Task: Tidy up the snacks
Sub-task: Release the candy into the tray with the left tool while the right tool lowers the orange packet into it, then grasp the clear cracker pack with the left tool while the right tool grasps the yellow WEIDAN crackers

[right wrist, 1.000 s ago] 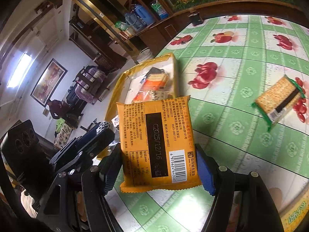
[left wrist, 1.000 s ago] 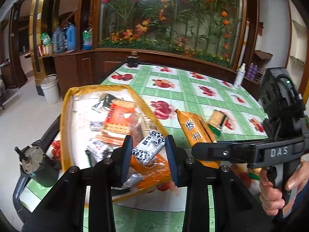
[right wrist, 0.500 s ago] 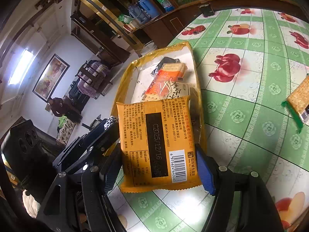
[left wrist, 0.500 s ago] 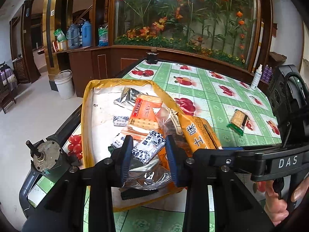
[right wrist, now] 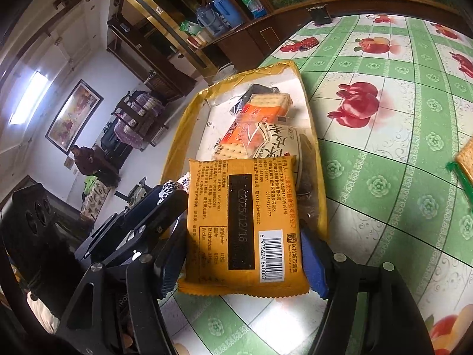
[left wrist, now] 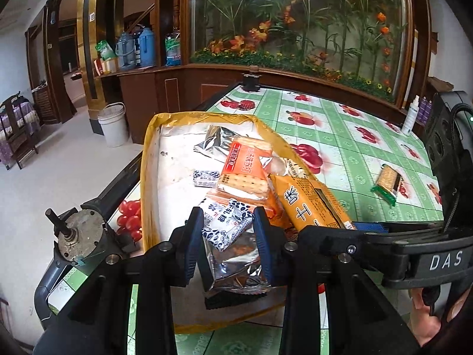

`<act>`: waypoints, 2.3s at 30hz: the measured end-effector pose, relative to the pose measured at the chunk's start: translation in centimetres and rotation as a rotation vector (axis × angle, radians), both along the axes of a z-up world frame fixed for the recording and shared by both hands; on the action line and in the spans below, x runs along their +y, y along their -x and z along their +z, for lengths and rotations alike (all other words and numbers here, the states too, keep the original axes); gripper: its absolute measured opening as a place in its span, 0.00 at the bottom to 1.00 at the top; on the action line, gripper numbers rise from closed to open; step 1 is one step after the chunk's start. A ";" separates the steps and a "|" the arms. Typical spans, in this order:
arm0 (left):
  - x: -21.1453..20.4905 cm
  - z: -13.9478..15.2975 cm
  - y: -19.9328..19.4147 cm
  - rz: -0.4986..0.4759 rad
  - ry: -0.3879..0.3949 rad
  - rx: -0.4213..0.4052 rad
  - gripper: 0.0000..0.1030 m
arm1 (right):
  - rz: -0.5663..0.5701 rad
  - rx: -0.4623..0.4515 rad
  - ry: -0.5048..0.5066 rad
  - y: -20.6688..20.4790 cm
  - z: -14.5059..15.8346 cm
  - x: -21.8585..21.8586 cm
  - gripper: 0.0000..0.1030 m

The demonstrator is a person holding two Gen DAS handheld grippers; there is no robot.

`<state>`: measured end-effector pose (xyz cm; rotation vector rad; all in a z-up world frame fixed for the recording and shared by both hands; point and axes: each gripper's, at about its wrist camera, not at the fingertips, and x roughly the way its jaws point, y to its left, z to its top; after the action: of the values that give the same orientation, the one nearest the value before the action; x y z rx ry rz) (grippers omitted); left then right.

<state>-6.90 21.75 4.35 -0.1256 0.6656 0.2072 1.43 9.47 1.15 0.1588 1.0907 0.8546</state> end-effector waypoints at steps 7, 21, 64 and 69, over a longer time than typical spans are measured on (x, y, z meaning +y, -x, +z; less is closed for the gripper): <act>0.1 -0.3 -0.1 0.014 -0.012 0.009 0.31 | 0.004 -0.024 0.000 0.3 0.1 0.9 0.68; 0.1 -0.6 -0.2 0.032 -0.019 0.016 0.31 | 0.008 -0.046 -0.001 0.1 -0.2 1.2 0.69; -17.6 3.2 -7.8 -0.502 -0.014 0.096 0.62 | -0.519 0.075 -0.174 -2.1 1.0 -29.2 0.71; -21.4 1.4 -12.9 -0.569 -0.081 0.184 0.71 | -0.575 0.156 -0.234 -2.4 -0.2 -31.8 0.71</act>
<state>6.00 0.32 5.77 0.1646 0.8483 -0.3056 3.83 -22.37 0.96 0.7096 1.0101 0.4501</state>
